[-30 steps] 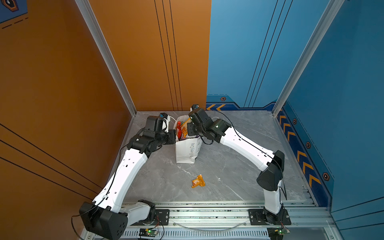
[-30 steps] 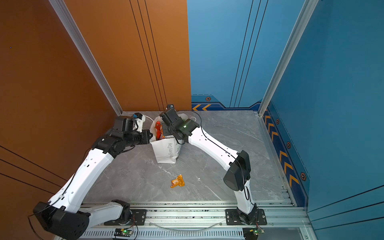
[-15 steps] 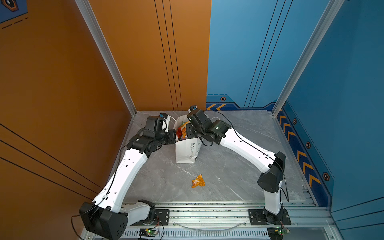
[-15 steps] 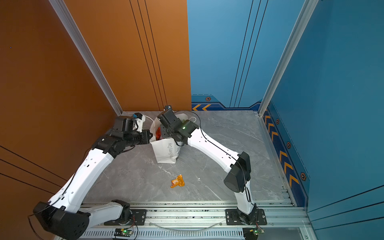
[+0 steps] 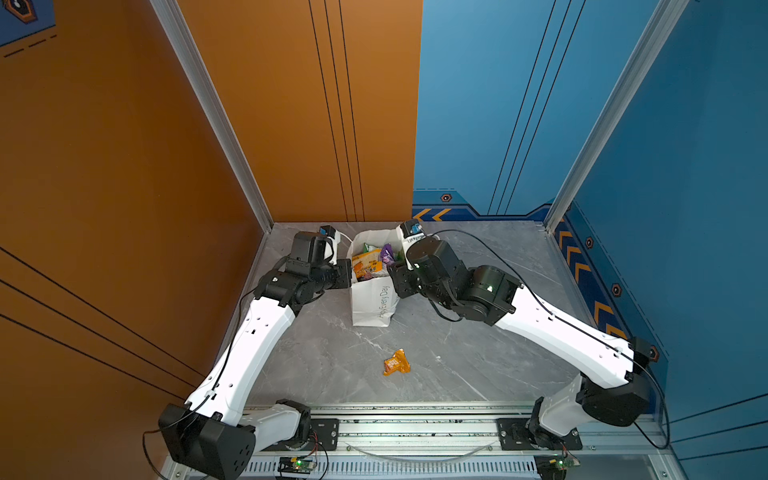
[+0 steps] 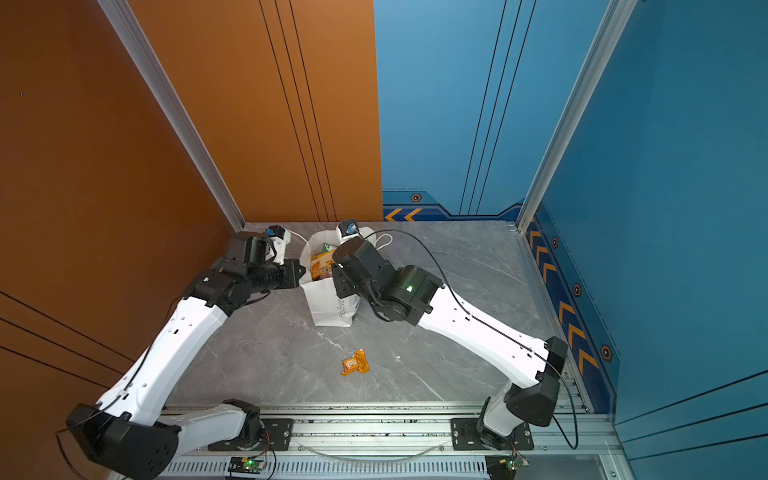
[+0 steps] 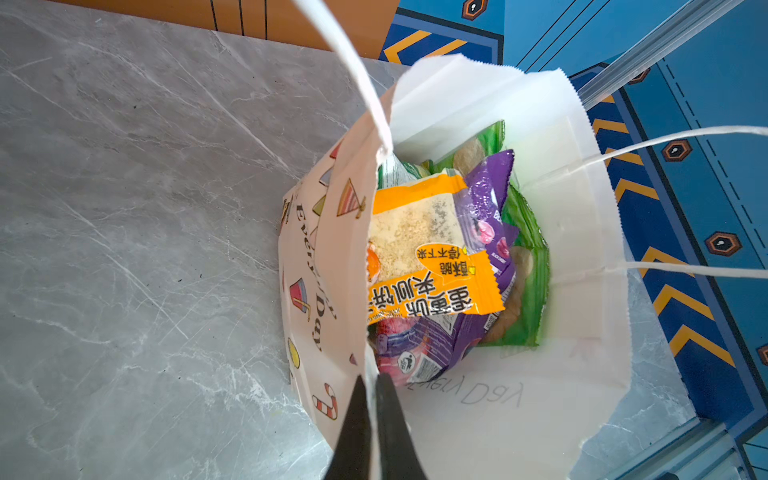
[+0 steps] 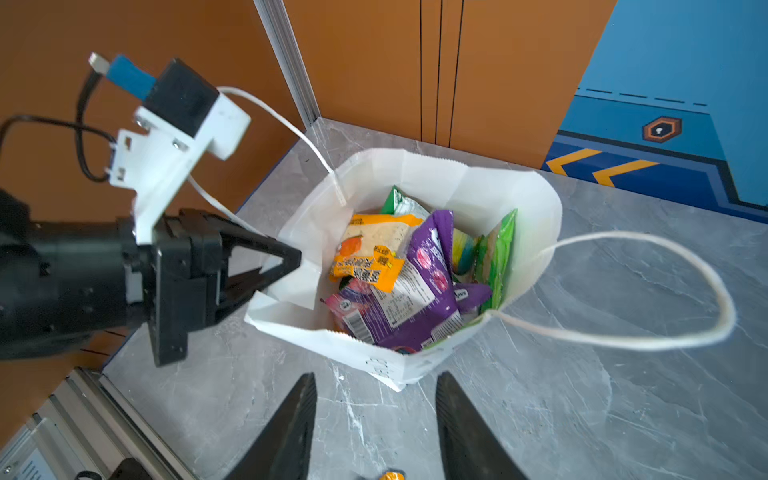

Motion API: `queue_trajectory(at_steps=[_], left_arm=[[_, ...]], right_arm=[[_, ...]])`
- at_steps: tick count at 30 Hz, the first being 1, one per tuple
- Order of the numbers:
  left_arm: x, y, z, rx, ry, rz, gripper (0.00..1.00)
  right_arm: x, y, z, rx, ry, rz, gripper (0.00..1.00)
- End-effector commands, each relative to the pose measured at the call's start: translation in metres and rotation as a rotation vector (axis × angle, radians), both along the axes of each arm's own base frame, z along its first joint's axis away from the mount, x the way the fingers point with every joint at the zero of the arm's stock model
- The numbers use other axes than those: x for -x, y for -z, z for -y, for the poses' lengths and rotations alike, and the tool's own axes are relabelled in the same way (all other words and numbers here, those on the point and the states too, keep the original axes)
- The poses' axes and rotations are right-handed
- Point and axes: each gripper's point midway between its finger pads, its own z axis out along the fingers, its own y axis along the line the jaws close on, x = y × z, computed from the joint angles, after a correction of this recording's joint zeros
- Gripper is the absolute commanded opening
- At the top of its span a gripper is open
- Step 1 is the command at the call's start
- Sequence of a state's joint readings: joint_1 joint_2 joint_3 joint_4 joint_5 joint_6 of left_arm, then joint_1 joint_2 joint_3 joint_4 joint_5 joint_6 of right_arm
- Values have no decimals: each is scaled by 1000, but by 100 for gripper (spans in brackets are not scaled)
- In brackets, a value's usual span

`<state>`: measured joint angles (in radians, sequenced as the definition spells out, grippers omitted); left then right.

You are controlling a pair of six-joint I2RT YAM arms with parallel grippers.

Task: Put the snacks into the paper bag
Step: 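Open the right gripper and withdraw it from the paper bag, then move the right gripper to the small orange packet nearer the robot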

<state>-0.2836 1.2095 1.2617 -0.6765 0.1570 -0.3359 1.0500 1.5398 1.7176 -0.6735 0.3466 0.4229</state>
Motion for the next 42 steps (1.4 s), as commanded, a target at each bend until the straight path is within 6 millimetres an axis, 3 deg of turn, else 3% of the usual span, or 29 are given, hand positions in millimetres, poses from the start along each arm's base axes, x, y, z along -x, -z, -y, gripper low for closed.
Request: queue_trajectory(at_steps=[1,16,30,42], left_arm=[[-6,-20,0,-9,3,94,0],[-6,-19,-1,-21,-2,92,0],[-6,-18,-3,-32,-8,93,0],[-6,-18,-2,-31,-4,93,0]], right_arm=[[9,15,10,18,19,4,49],[63,106,25,169,-127,-105,56],[122,201,6,418,-610,-210,69],[133,260,-8,532,-831,-174,72]])
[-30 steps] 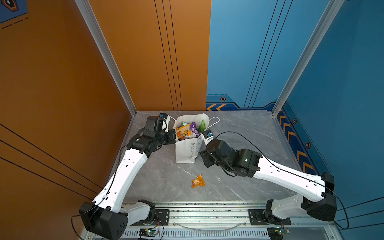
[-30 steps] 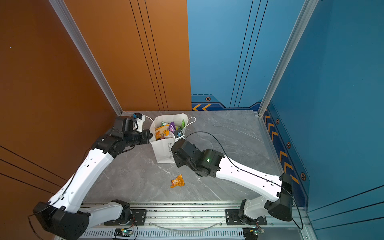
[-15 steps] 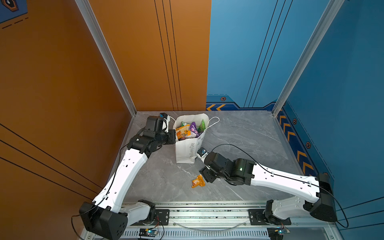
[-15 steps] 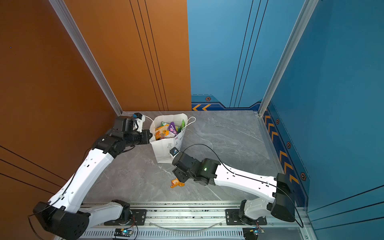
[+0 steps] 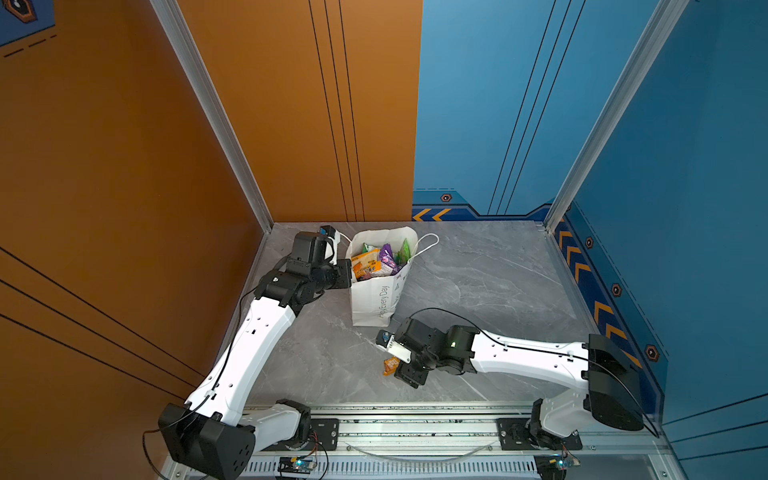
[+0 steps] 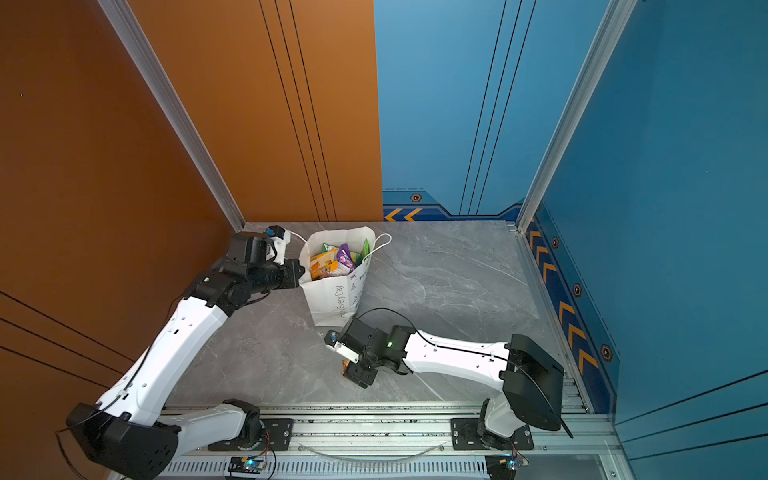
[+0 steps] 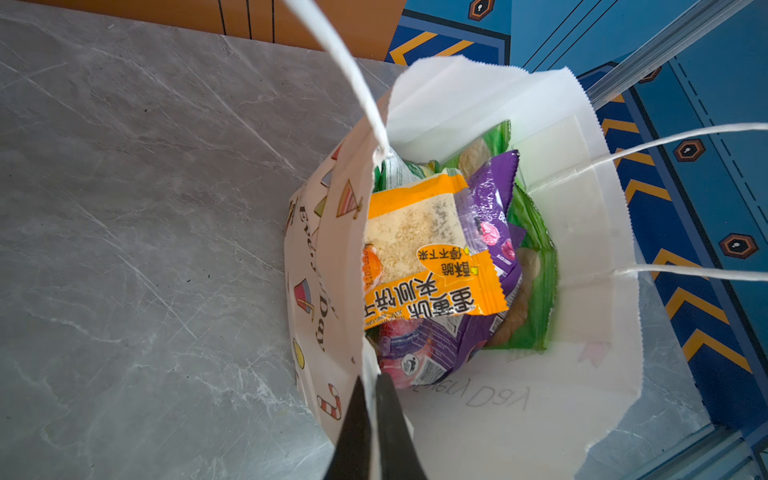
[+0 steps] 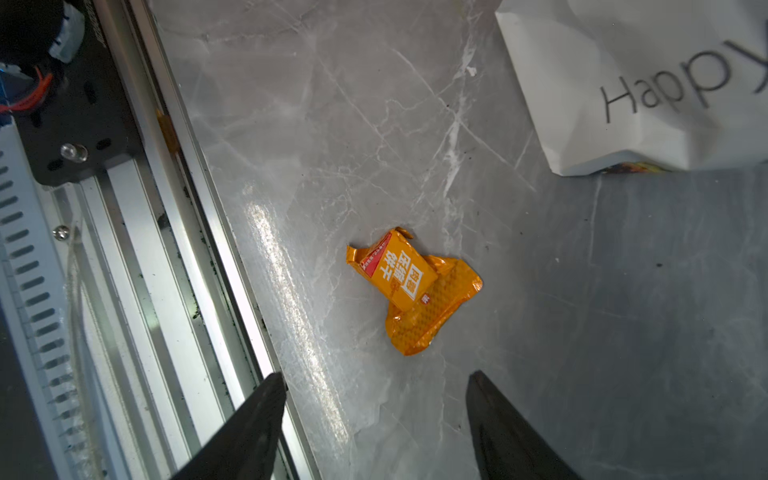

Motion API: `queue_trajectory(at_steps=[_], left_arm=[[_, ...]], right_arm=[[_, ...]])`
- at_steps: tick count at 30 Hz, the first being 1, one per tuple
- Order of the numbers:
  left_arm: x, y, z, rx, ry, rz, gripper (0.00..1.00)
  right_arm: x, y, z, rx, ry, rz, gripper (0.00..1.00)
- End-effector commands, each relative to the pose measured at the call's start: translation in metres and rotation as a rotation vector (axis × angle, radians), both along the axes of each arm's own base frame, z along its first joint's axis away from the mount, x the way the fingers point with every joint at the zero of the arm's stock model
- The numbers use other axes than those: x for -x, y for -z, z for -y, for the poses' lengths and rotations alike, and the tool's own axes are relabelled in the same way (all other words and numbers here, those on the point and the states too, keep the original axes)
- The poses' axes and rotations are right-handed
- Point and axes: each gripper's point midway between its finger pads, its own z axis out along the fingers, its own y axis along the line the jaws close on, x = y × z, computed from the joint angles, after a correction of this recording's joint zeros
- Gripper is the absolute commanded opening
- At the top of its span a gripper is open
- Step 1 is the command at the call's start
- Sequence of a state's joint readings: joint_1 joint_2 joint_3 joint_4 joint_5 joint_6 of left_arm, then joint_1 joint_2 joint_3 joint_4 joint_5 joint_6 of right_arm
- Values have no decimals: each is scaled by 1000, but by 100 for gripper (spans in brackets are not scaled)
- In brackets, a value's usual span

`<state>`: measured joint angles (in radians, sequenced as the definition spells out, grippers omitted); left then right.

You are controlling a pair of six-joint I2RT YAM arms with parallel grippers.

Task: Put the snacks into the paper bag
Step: 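Move the right gripper to the small orange packet nearer the robot, then lower the right gripper and grasp the small orange packet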

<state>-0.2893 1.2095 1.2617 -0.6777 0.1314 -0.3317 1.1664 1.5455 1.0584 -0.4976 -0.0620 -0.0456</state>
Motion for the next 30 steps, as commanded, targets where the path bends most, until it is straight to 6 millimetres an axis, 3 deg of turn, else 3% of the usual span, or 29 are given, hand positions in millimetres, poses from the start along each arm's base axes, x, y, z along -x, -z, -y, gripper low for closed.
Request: queue_trajectory(at_steps=[1,12,20,30], left_arm=[[-5,-19,0,-12,7,87,0],[-5,-18,0,-16,7,86,0],[-5,-18,0,-15,10,87,0],[-5,-19,0,-16,9,89,0]], right_arm=[[4,11,-8,-2,-121,25,73],[-12,54,-15,129,-202,-48,74],[-31,59,-20,146,-194,-27,74],[-25,74,-24,170,-213,-87,68]])
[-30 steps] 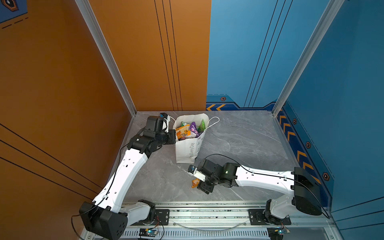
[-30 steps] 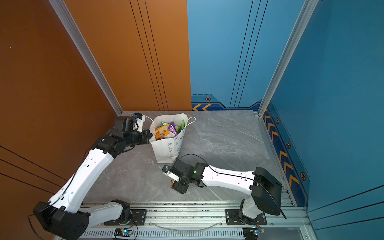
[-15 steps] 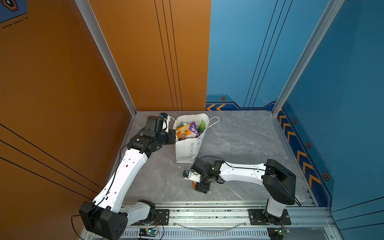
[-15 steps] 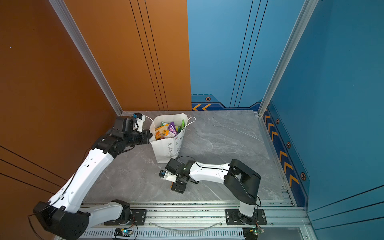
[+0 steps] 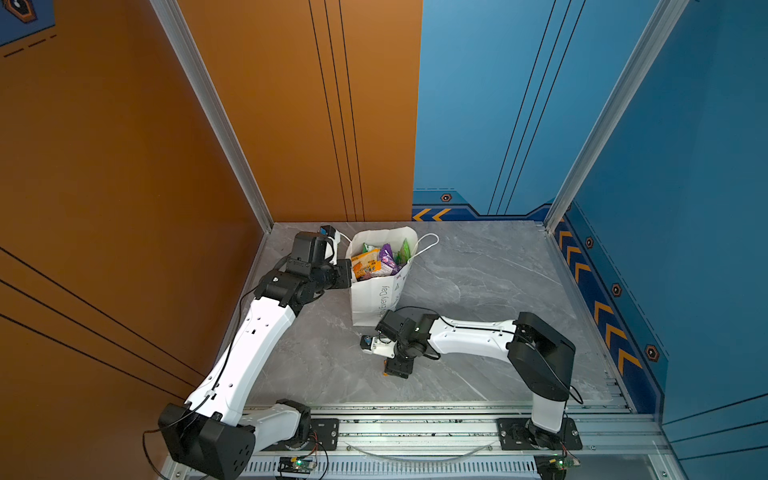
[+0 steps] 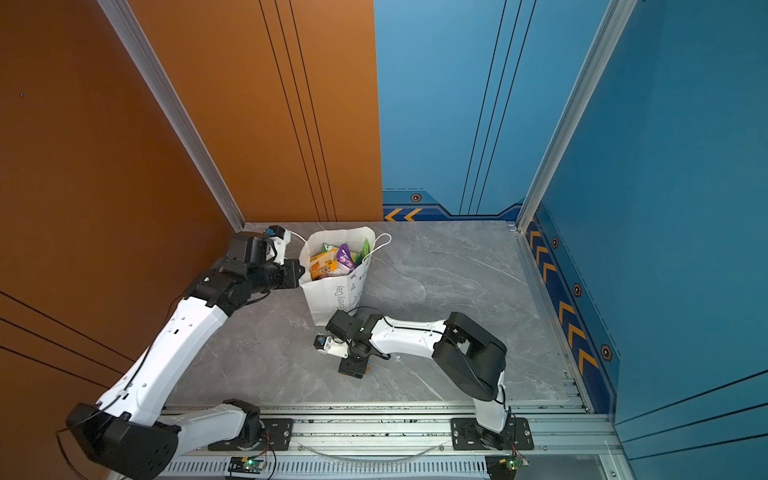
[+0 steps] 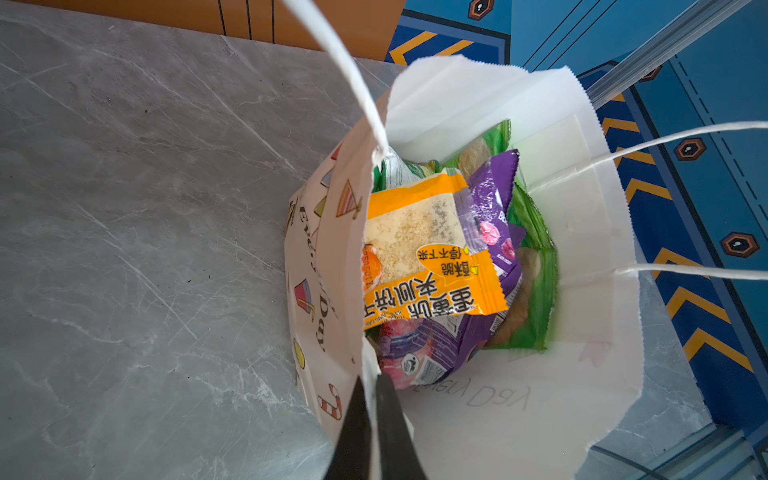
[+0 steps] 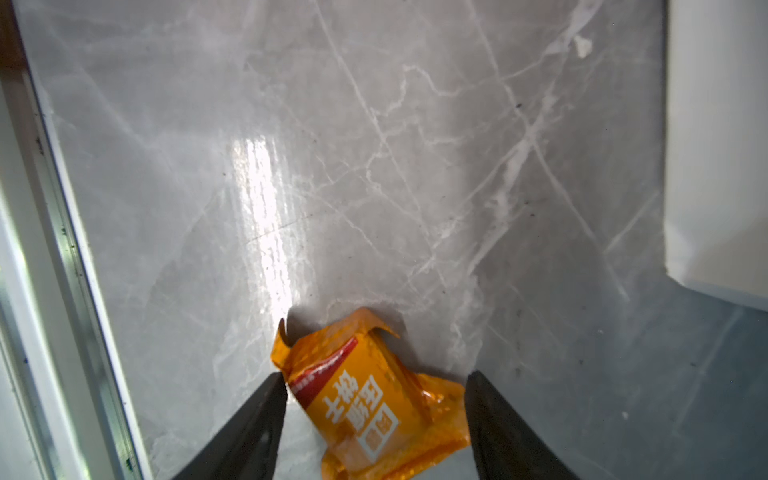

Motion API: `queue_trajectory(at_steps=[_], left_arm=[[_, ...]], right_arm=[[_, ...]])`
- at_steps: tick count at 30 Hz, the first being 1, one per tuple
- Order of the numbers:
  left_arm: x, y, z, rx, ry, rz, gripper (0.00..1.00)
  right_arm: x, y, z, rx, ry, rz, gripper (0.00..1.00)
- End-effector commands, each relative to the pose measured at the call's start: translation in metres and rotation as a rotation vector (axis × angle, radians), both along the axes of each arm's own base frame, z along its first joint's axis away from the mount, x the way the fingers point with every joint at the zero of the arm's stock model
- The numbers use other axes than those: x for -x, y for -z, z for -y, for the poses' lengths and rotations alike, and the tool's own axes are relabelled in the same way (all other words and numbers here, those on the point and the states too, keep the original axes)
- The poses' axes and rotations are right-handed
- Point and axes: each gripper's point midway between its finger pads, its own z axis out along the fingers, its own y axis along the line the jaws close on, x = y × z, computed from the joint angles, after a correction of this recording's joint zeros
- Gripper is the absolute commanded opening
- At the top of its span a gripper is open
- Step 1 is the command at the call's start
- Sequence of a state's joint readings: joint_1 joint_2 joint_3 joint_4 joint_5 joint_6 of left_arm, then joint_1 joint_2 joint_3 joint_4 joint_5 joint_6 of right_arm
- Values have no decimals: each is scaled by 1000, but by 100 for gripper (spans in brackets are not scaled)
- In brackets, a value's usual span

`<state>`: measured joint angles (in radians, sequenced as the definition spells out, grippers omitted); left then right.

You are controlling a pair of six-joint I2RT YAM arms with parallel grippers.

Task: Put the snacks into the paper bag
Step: 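Lower the right gripper and grasp the small orange packet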

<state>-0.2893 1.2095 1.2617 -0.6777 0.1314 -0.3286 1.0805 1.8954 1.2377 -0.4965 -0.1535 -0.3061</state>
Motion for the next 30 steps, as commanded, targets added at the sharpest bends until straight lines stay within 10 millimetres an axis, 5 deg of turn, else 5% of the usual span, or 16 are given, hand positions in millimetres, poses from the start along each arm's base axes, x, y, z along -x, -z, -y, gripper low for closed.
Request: queue_trajectory(at_steps=[1,15,30], left_arm=[[-5,-18,0,-14,9,86,0],[-4,-20,1,-12,10,89,0],[-5,-19,0,-14,8,89,0]], right_arm=[[9,3,2,26,-22,-50,66],[19,1,0,7,8,-102,34],[13,-45,2,-96,64,-29,26]])
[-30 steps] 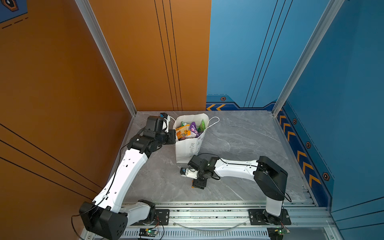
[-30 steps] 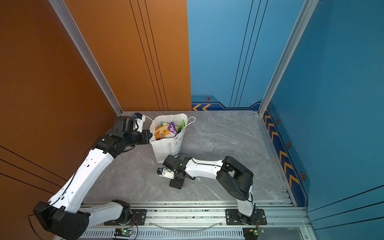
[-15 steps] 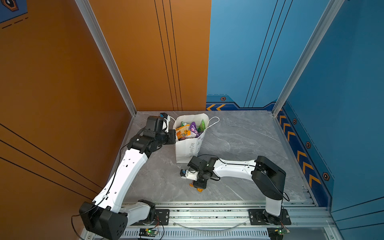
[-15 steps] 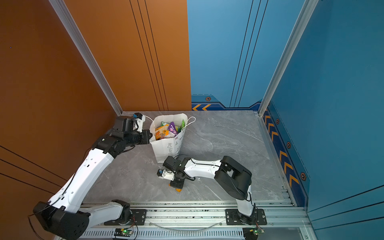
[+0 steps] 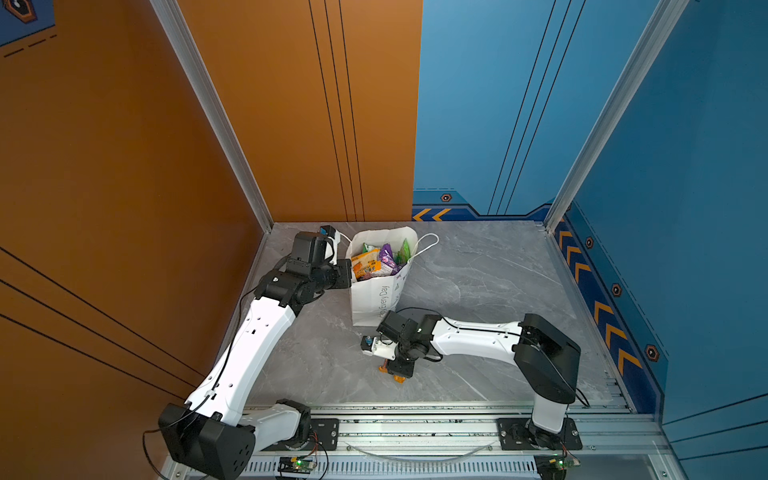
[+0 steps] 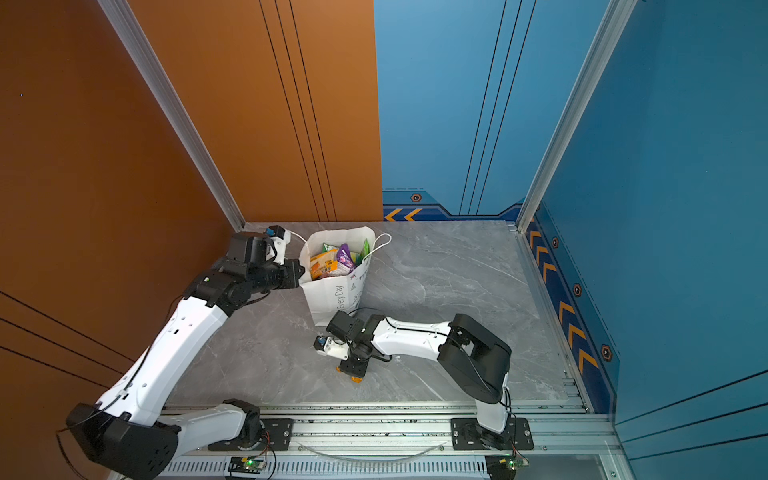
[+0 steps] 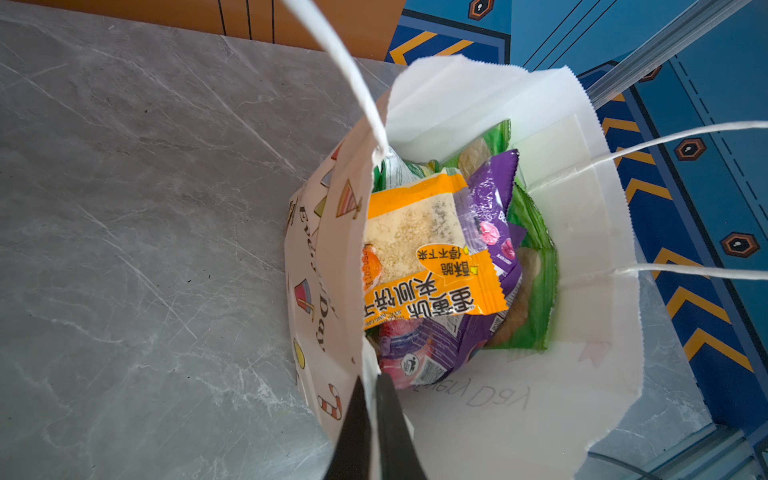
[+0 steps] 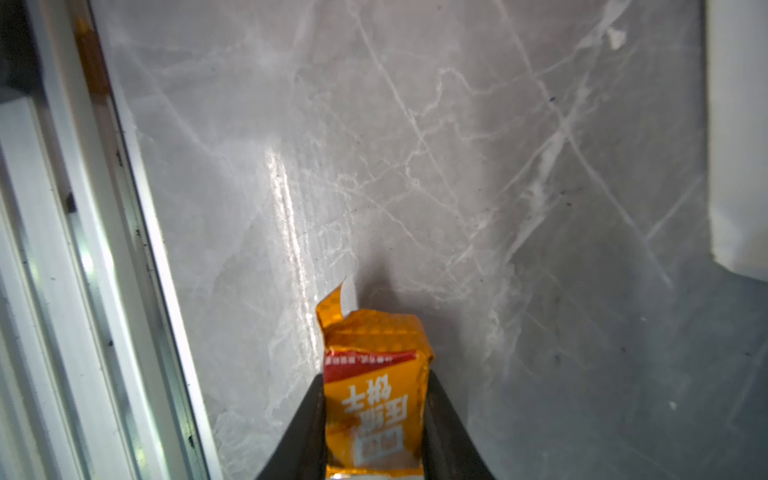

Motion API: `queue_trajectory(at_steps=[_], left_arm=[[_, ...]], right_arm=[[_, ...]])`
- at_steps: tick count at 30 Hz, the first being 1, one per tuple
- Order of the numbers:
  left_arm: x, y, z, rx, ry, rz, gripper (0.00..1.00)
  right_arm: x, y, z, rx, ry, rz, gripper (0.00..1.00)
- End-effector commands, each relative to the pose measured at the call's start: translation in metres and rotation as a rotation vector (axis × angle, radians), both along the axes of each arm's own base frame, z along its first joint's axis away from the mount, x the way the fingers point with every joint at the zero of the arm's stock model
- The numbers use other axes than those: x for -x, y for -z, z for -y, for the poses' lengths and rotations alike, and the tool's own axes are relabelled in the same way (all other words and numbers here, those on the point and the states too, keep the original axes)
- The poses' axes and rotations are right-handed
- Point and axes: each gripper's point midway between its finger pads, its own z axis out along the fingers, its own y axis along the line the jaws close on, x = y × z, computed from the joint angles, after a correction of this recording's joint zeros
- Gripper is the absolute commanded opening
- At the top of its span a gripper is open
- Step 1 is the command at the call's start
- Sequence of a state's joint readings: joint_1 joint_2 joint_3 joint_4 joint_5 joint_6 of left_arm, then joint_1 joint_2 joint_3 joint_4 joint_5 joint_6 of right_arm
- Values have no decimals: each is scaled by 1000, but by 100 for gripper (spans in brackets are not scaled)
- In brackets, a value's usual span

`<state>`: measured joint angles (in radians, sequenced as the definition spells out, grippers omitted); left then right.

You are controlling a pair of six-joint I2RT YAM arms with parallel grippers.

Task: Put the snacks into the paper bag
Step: 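Lower the right gripper and grasp the small orange packet, then lift the orange packet and carry it over the paper bag opening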

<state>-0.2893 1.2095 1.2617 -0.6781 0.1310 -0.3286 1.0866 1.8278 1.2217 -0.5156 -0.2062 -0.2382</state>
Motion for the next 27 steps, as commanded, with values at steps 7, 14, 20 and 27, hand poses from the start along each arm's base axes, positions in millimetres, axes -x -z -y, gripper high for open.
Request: queue_trajectory(at_steps=[7,14,20,27], left_arm=[[-5,-20,0,-14,8,90,0],[-5,-20,0,-15,7,90,0],[-5,-19,1,-15,8,88,0],[-4,-20,1,-13,10,90,0]], right_arm=[[-13,-85,15,-155,101,99,20],[-30,-152,24,-315,179,187,20],[-50,-225,26,-477,273,290,19],[-73,-296,23,-614,366,412,18]])
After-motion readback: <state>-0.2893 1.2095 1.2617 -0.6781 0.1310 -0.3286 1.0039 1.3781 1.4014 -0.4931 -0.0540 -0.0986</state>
